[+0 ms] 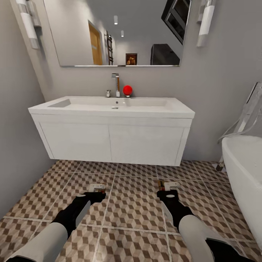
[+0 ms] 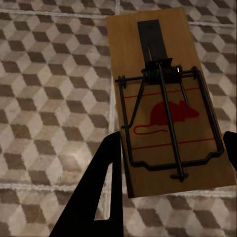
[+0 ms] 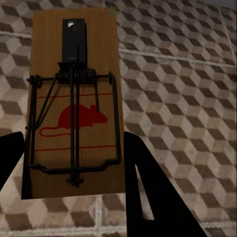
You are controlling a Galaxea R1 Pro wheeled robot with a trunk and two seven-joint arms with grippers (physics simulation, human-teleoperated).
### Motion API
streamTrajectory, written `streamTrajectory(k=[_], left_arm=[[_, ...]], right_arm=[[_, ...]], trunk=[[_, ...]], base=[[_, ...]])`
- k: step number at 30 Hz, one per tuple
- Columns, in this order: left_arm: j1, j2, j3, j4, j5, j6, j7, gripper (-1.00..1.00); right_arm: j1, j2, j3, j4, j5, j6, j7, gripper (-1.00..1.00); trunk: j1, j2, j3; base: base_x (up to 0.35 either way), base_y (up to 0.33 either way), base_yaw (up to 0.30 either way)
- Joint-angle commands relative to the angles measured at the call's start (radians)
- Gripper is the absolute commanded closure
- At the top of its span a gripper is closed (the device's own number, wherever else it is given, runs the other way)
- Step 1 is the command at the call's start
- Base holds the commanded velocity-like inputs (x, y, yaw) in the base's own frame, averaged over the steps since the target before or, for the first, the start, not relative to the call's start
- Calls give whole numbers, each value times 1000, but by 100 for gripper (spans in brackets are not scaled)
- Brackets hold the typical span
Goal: Take the four mousetraps from the cabinet in the bathroom and place them on the bathroom floor. Make sure all four end up on the same floor surface, and ensure that at least two of them are either under or directly next to the same bathroom sink.
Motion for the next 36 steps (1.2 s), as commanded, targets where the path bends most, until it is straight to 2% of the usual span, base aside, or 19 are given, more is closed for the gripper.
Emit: streamTrajectory(k=[1,13,27,36], left_arm=[[0,2,-7,-3,8,5,4,100],[0,2,-7,-2,8,5,4,100],[0,2,-7,-4,8,5,4,100],[0,2,-7,-4,8,5,4,100]], right_arm=[[0,1,-4,-3,8,6,-3,100],[0,0,-3,-7,8,5,-3,100],[0,2,-5,-7,8,17,-1,100],[0,1,-6,-7,8,20,2,100]], trunk=[[0,0,-1],[0,0,-1],[0,0,-2],[0,0,-13]], base=[[0,0,-256],[0,0,-206],[0,0,-15],[0,0,0]])
